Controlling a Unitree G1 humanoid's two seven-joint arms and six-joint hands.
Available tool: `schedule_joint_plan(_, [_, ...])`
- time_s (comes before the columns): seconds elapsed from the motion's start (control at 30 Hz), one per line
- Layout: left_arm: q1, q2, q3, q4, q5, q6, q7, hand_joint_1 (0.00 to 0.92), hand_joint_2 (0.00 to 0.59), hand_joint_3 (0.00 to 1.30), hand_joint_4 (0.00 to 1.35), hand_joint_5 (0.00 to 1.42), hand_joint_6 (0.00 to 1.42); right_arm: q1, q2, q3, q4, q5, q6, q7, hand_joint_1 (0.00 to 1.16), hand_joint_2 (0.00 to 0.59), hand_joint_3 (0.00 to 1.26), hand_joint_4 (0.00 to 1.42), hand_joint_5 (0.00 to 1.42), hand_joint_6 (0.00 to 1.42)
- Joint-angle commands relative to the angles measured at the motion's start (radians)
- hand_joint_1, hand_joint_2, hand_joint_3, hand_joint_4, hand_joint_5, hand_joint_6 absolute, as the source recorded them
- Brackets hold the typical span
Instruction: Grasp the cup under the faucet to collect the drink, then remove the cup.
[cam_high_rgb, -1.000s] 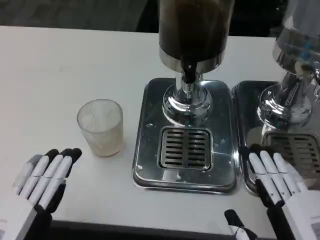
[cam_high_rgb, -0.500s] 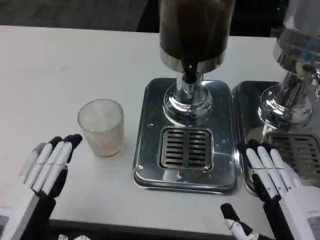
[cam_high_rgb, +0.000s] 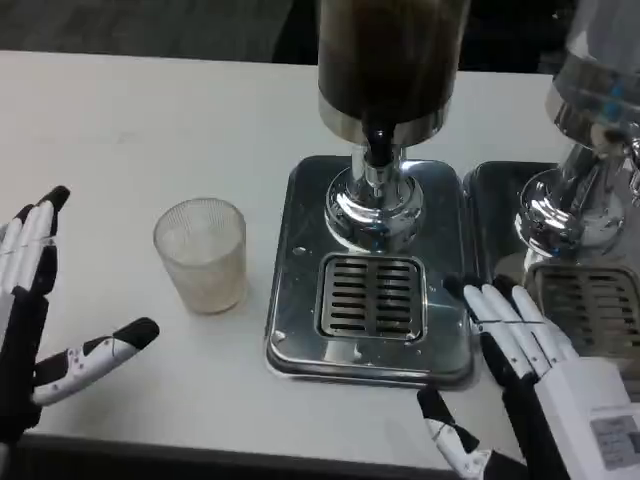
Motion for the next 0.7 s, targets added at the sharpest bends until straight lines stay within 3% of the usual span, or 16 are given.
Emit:
schedule_joint_plan(0.03, [-0.088,0.004,-0.029,0.102,-0.031,0.014,-0.049,0.098,0.0,0.0,0.0,0.0,0.0,-0.022,0.013,0.012,0.005,0.005,-0.003,0.003,0.42,0.412,0.13,0.12,0.07,0.18])
schedule_joint_plan(0.33, [-0.238,0.009,-0.097,0.272,-0.04,0.042,-0.104,0.166,0.0,0.0,0.0,0.04,0.08,-0.041,0.028,0.035,0.013,0.006,-0.006,-0.006,0.44,0.413,0.16,0.15,0.1,0.2])
schedule_joint_plan(0.7, [-0.393,-0.022,-0.169,0.446,-0.055,0.057,-0.161,0.203,0.005,0.0,0.0,0.14,0.18,-0.066,0.041,0.055,0.035,0.008,-0.013,-0.01,0.46,0.411,0.18,0.17,0.12,0.22])
